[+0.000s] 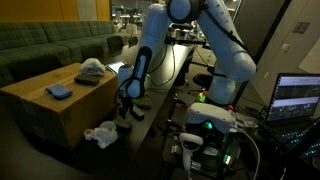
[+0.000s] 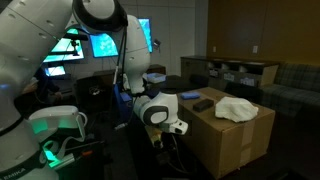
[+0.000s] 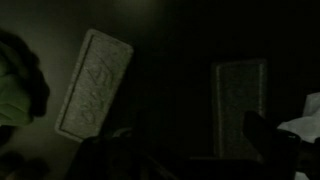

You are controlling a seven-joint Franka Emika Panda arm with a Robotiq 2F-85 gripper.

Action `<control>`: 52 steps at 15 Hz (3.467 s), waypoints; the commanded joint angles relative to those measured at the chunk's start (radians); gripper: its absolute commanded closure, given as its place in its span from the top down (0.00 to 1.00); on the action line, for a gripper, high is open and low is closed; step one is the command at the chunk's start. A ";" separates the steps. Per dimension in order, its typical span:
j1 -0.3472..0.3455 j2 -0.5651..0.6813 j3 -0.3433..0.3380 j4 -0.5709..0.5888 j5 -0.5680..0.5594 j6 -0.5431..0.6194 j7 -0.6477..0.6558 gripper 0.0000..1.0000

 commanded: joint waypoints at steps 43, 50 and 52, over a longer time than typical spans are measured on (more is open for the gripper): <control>-0.218 0.207 0.215 0.171 -0.059 -0.088 -0.404 1.00; -0.212 0.207 0.218 0.171 -0.058 -0.094 -0.403 0.63; -0.204 0.197 0.212 0.163 -0.059 -0.097 -0.396 0.46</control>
